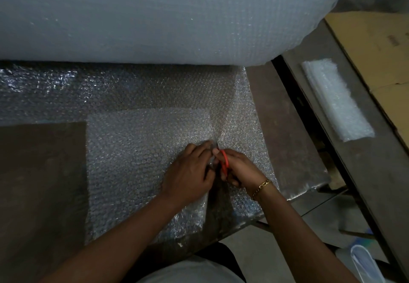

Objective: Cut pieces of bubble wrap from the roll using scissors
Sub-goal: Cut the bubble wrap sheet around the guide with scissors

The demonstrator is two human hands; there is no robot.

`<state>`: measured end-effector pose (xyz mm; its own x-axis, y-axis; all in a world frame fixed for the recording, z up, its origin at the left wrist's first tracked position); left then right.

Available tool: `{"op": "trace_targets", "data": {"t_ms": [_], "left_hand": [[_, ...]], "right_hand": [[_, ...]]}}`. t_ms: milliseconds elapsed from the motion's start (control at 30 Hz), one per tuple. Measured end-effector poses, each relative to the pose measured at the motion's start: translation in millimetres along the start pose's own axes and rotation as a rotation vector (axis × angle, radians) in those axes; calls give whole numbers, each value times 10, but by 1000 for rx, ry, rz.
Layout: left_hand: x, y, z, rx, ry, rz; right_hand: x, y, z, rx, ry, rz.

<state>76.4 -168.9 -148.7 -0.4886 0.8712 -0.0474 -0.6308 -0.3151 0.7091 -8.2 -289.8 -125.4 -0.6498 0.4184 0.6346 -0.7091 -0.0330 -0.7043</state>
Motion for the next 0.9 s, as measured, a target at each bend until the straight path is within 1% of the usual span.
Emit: {"op": "trace_targets", "data": {"t_ms": [333, 900], "left_hand": [[11, -7, 0, -6, -4, 7], [7, -15, 0, 11, 9, 14]], "right_hand": [[-8, 64, -3, -41, -22, 19], [4, 12, 19, -64, -36, -18]]}}
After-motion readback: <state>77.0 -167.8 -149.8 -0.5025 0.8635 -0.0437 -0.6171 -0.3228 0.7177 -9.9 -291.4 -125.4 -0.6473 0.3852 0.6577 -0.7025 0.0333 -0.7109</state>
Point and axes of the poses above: each hand's wrist, its own x-axis away from the middle knuckle, its own z-axis out of the back of the hand, y = z × x, the point moved 4 cm from there along -x, towards the middle knuckle, and after that the axes turned 5 degrees about x, right-handed, at the moved point
